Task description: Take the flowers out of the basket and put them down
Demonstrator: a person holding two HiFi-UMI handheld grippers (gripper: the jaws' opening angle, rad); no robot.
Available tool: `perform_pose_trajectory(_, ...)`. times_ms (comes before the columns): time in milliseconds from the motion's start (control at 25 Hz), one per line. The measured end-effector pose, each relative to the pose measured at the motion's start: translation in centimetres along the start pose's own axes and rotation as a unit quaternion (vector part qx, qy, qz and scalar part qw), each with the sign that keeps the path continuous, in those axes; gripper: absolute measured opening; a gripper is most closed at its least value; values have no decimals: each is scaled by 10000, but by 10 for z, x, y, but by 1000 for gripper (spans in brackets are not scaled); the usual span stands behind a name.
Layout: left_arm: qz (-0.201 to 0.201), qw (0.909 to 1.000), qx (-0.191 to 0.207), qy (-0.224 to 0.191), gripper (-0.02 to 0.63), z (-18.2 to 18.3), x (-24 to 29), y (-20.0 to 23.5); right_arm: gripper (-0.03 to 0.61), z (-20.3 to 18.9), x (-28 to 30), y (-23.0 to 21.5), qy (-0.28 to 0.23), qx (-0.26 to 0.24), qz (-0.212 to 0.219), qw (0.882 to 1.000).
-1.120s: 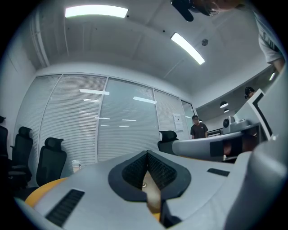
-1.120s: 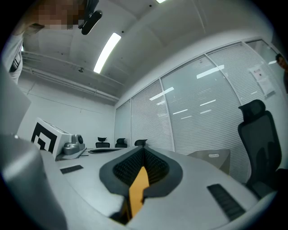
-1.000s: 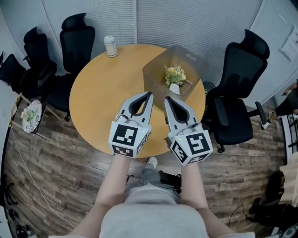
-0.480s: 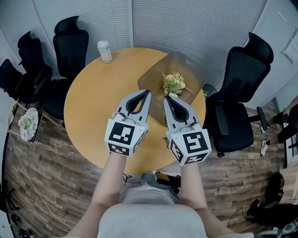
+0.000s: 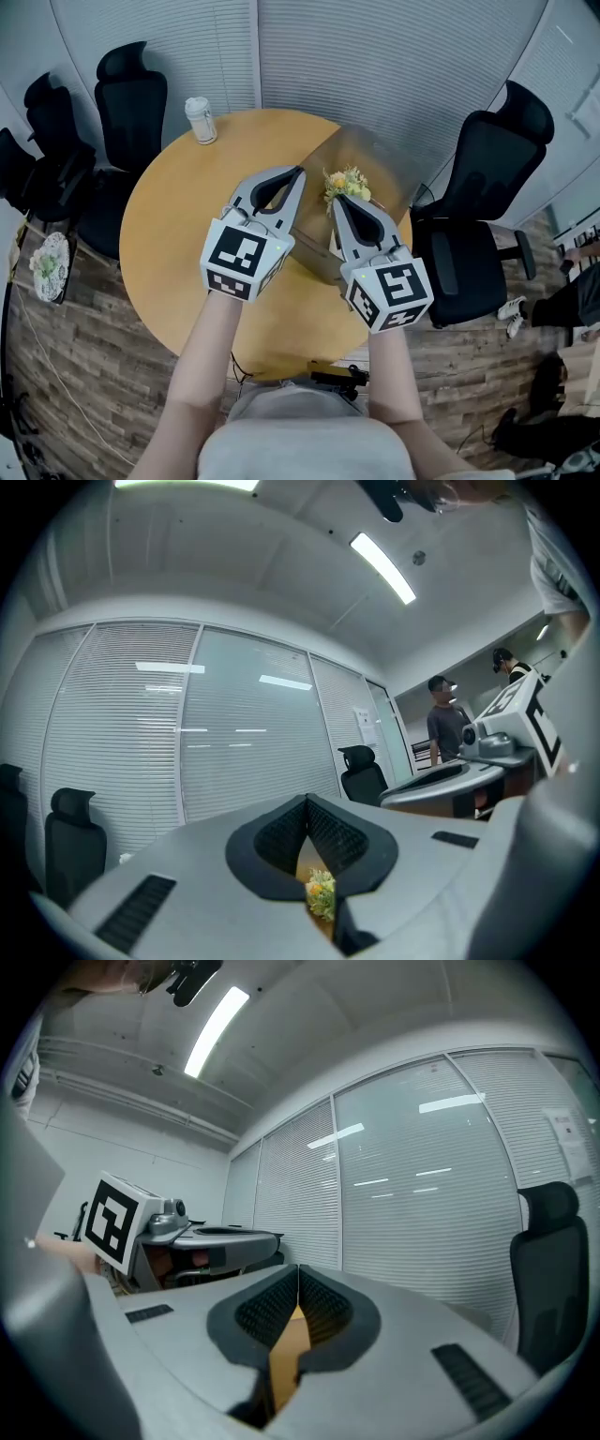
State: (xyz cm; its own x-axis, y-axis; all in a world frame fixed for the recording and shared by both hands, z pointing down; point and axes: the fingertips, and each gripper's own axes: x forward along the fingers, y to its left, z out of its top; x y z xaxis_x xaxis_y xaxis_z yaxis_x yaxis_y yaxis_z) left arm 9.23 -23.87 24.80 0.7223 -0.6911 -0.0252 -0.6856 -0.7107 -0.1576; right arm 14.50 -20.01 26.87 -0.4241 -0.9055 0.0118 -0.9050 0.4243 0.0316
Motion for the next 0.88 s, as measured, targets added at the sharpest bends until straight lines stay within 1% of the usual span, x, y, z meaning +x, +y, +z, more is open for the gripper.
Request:
perform_pose_trajectory(120, -169, 9998, -32, -86, 3, 8, 15, 15, 25, 2, 12, -8, 3, 41, -40, 10000)
perform_pose_trajectory(240, -223, 9995, -135, -167, 3, 16, 28, 34, 25, 4, 21, -11, 12, 96, -68, 9999)
perform_pose_trajectory(320, -341, 9991, -111, -221, 3, 25, 37, 40, 25, 6, 25, -12, -4, 78, -92, 9999)
perform_pose_trajectory(400, -560, 9981, 29, -261, 3, 35, 47, 41, 25, 11, 28, -13, -50, 12, -140, 9999)
perform_pose_trajectory(480, -829, 9958, 284, -266, 3, 43, 57, 37, 25, 16, 32, -16, -84, -29, -195, 9998)
perform_pose_trajectory(600, -1291, 9893, 634, -256, 3, 49, 69, 27, 25, 18, 40, -23, -60, -5, -307, 9995)
perform_pose_trajectory(720, -1694, 9814, 890, -166, 3, 40, 80, 13, 25, 10, 47, -31, 124, 42, -443, 9989)
perform_pose_trajectory(880, -2082, 9717, 1116, -80, 3, 21, 96, -1, 26, -9, 58, -45, 455, 170, -581, 9971)
